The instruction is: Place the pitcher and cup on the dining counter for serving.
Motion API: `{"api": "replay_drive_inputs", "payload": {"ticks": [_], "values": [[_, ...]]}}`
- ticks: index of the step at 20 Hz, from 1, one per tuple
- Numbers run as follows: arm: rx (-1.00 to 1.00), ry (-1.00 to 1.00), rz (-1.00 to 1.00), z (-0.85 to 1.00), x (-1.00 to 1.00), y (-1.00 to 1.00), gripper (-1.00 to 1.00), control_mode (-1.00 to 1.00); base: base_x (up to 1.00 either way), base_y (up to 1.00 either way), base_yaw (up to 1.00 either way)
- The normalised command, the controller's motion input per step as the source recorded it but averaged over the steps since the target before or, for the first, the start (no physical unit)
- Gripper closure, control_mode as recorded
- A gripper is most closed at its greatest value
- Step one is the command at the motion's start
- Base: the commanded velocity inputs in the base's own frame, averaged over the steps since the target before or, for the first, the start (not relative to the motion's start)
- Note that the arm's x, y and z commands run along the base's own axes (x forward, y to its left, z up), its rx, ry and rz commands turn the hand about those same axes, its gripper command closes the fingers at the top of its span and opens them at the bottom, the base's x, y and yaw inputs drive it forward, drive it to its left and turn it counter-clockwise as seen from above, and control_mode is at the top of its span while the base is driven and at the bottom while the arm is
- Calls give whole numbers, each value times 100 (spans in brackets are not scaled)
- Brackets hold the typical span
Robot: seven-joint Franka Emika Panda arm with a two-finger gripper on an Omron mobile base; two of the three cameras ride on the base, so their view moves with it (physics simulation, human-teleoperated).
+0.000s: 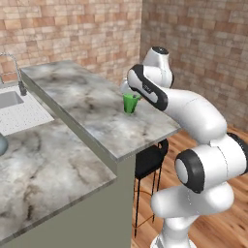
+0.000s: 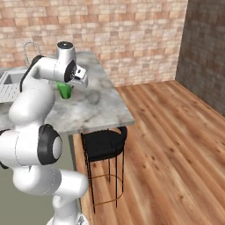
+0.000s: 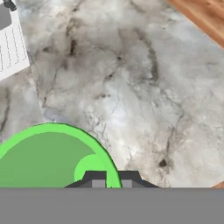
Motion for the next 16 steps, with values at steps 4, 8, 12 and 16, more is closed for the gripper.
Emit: {"api": "replay_drive_inputs", "payload": {"ticks": [4, 8, 12, 16], "values": [[0, 2, 0, -51, 0, 0, 100, -100, 0, 0, 0], [0, 0, -1, -51, 0, 0, 100, -100, 0, 0, 0], [0, 0, -1, -51, 0, 0, 100, -100, 0, 0, 0], [-1, 0, 0, -53, 0, 0, 100, -100, 0, 0, 0]]}}
